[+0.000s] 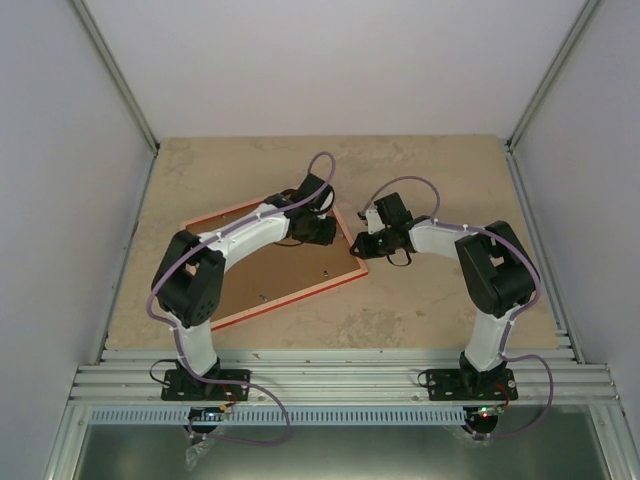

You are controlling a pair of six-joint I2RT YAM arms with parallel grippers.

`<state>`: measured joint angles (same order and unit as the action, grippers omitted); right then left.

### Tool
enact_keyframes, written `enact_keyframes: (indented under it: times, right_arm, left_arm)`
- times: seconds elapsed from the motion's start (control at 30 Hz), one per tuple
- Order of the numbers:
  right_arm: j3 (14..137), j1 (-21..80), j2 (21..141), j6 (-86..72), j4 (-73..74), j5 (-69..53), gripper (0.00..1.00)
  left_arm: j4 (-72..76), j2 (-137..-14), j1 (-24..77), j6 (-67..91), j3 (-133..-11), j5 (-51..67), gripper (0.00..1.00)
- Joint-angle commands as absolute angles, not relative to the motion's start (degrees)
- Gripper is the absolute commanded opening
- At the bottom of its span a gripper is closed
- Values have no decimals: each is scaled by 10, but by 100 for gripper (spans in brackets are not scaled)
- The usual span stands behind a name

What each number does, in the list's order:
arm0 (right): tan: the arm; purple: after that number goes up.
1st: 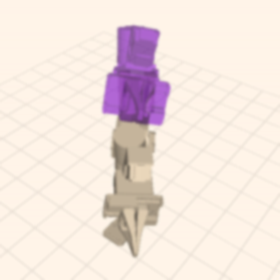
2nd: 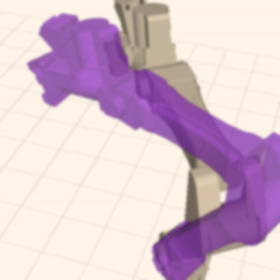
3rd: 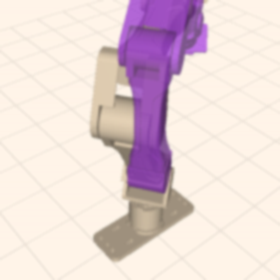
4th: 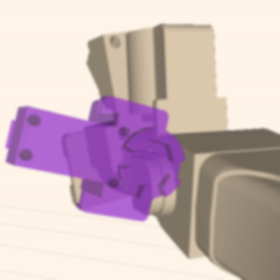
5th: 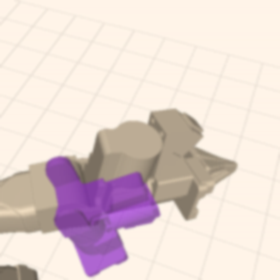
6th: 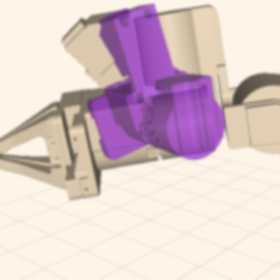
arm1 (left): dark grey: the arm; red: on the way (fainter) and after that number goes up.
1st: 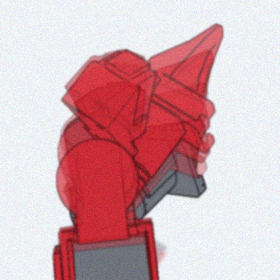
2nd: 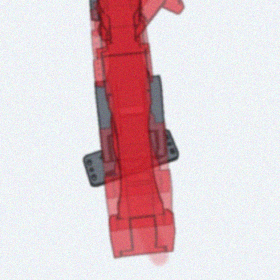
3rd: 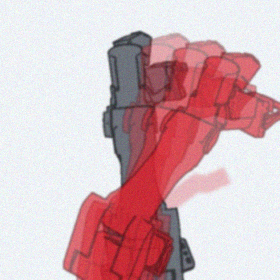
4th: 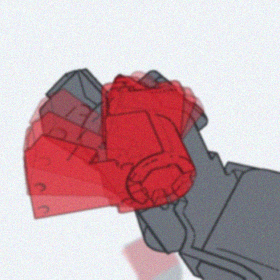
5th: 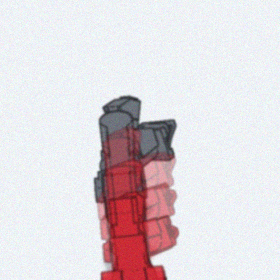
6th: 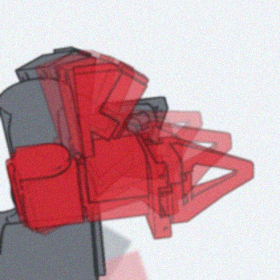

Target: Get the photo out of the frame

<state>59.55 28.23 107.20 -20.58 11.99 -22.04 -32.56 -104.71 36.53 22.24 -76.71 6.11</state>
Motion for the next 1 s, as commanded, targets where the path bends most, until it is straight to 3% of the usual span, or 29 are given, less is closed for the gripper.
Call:
enact_keyframes:
  times: [0.0,0.97]
  right_arm:
    - [590,286,1081,-195,135,-212,10]
    - [581,286,1076,-197,134,-213,10]
  left_arm:
    - [-307,-1062,366,225,-794,59,0]
    - [-310,-1047,366,232,-776,45,0]
